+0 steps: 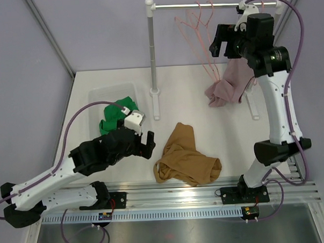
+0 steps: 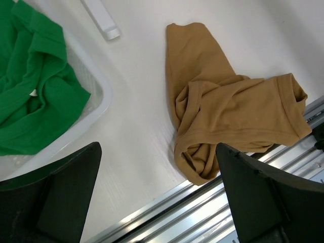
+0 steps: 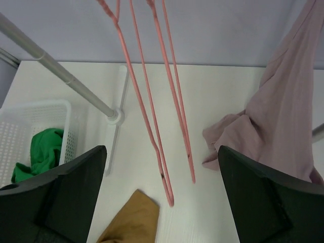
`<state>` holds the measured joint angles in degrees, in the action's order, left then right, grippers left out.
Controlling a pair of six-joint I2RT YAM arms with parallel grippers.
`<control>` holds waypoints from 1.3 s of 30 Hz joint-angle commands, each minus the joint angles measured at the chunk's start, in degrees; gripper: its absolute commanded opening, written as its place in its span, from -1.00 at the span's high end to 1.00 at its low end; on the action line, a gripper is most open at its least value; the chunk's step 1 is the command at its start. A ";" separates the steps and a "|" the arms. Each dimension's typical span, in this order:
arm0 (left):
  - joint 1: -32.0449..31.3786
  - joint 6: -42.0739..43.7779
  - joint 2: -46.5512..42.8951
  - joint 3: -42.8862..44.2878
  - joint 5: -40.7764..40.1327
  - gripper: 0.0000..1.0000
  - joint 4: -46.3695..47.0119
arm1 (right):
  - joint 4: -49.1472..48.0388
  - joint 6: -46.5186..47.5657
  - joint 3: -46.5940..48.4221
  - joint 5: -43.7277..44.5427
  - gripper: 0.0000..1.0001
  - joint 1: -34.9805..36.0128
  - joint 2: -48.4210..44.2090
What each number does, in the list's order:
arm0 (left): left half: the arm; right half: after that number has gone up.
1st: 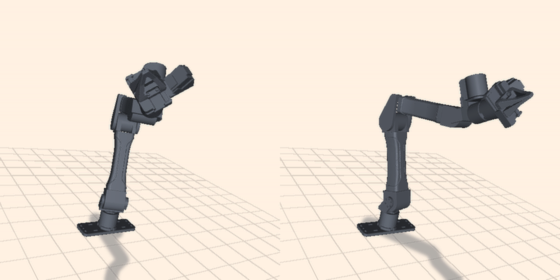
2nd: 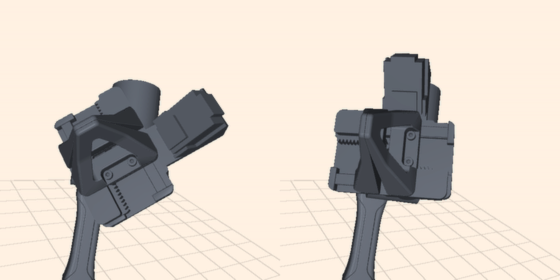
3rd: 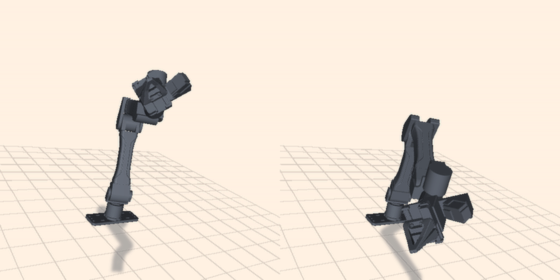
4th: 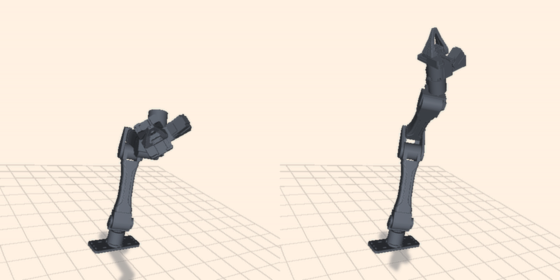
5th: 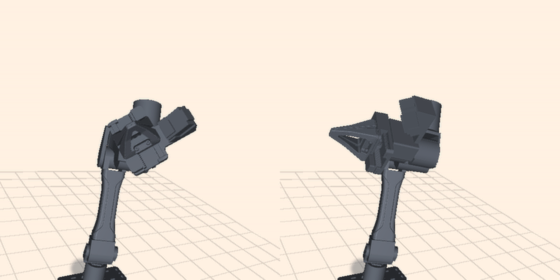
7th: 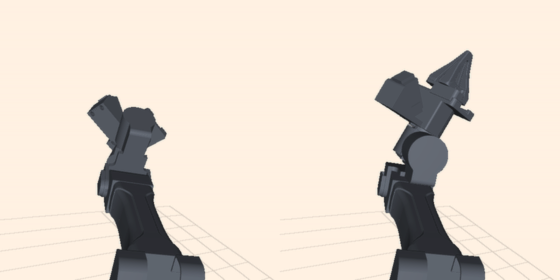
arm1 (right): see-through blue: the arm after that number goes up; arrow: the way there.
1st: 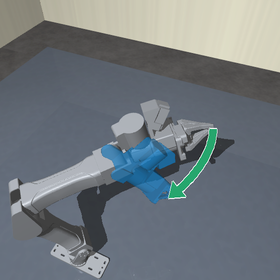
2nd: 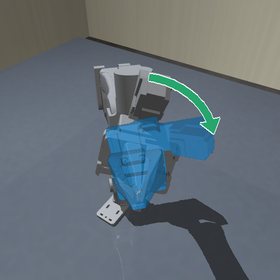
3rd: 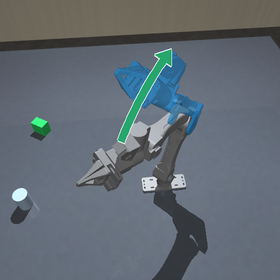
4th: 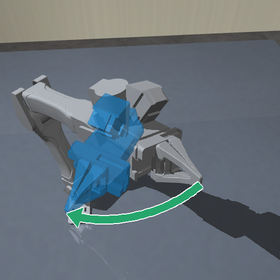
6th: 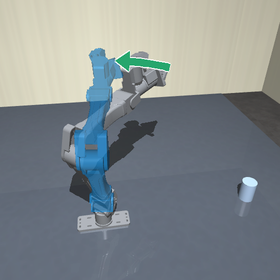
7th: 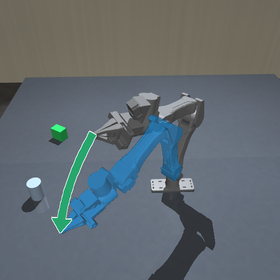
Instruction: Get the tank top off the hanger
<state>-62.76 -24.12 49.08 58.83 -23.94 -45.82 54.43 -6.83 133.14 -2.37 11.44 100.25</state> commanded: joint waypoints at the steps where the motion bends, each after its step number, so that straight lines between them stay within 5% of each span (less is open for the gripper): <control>1: -0.34 -0.93 6.36 0.50 4.16 -0.98 10.47 | -2.40 -0.64 -7.41 -1.38 -0.99 -0.28 -11.89; 10: -2.36 -0.40 27.96 -0.21 12.60 -0.98 24.28 | -26.74 -11.97 -52.76 -28.97 -0.99 -0.19 -48.18; 16: -6.40 -1.28 40.02 3.31 10.67 -0.98 25.60 | -26.84 -15.05 -64.65 -32.35 -0.99 -0.19 -59.89; 25: -9.39 -3.74 54.53 2.87 11.82 -0.98 31.31 | -17.00 -10.93 -64.24 -30.85 -0.99 -0.19 -68.25; 27: -9.83 -3.92 56.90 3.48 12.25 -0.78 31.32 | -15.94 -10.31 -63.97 -30.85 -0.99 -0.19 -69.48; 28: -10.18 -4.18 57.09 3.66 12.25 -0.25 31.15 | -15.59 -9.87 -63.71 -30.76 -0.99 -0.19 -70.18; 32: -10.89 -4.71 53.68 3.92 9.36 0.98 29.04 | -14.71 -9.08 -63.09 -30.59 -0.99 -0.28 -70.72; 39: -10.80 -2.60 38.65 9.54 -2.58 1.00 17.27 | -14.88 -9.25 -63.09 -29.01 -0.99 -0.19 -70.80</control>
<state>-73.65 -27.86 97.21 62.92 -17.96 -23.79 39.77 -16.84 68.49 -32.18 11.33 29.78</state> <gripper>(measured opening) 0.069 0.993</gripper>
